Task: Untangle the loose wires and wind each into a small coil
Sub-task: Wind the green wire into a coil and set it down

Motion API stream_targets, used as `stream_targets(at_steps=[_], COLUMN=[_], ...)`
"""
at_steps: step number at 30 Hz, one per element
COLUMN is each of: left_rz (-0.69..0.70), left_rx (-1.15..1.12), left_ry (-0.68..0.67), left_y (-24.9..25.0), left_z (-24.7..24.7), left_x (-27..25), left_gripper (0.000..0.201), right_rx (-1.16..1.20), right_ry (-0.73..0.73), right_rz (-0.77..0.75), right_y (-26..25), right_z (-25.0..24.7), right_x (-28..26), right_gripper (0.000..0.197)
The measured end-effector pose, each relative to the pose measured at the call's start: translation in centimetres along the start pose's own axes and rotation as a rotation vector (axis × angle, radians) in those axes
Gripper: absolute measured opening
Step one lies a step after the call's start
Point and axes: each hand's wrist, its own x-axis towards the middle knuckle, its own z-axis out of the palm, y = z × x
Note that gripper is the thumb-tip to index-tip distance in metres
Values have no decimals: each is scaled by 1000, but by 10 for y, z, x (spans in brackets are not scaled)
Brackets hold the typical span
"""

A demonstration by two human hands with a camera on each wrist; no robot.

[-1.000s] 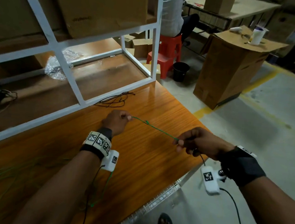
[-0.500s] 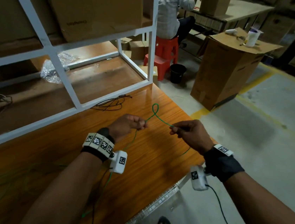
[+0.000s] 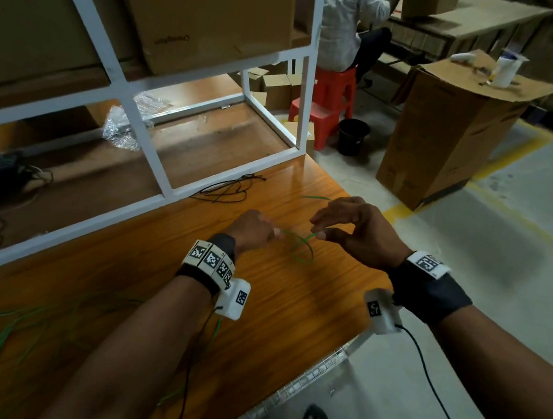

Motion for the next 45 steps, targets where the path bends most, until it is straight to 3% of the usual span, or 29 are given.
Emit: stream_targets(at_steps=[4, 6, 9, 11, 13, 15, 17, 18, 20, 25, 29, 34, 40, 43, 45], left_rz=[-76, -67, -34, 21, 149, 437, 677, 657, 470, 384, 377, 280, 233, 227, 253], left_rx=[-322, -440, -483, -305, 149, 460, 491, 426, 224, -173, -496, -547, -458, -404, -361], left_ry=[335, 400, 458, 442, 458, 520, 383, 245, 45, 81, 51, 215, 302, 288, 239], left_y=[-6, -6, -11, -17, -27, -25, -15, -11, -11, -14, -21, -29, -26, -19, -15], left_z=[-17, -25, -31, -32, -27, -9, 16, 27, 40, 25, -4, -20, 6, 22, 32], left_x=[6, 5, 6, 8, 6, -7, -26, -33, -33, -24, -13, 9, 10, 4, -4], left_gripper=[24, 24, 22, 15, 45, 59, 54, 49, 42, 25, 19, 21, 17, 14, 16], right_rx=[-273, -353, -340, -316, -237, -78, 56, 99, 171, 562, 919, 1307, 1650, 1743, 1716], right_ry=[-43, -104, -296, -286, -180, -117, -110, -112, -115, -33, -116, -249, -307, -201, -29], right_rz=[57, 153, 339, 362, 371, 400, 423, 425, 434, 569, 670, 634, 502, 433, 415], right_y=[0, 8, 19, 22, 23, 22, 17, 13, 5, -9, -12, -9, -20, -33, -42], right_z=[-11, -7, 7, 19, 30, 39, 47, 48, 50, 34, 32, 39, 35, 37, 34], right_x=[-20, -28, -39, -45, -47, -44, -38, -35, -27, -21, -30, -45, -38, -24, -13], right_gripper=[20, 19, 41, 44, 41, 39, 27, 21, 18, 18, 28, 28, 27, 19, 29])
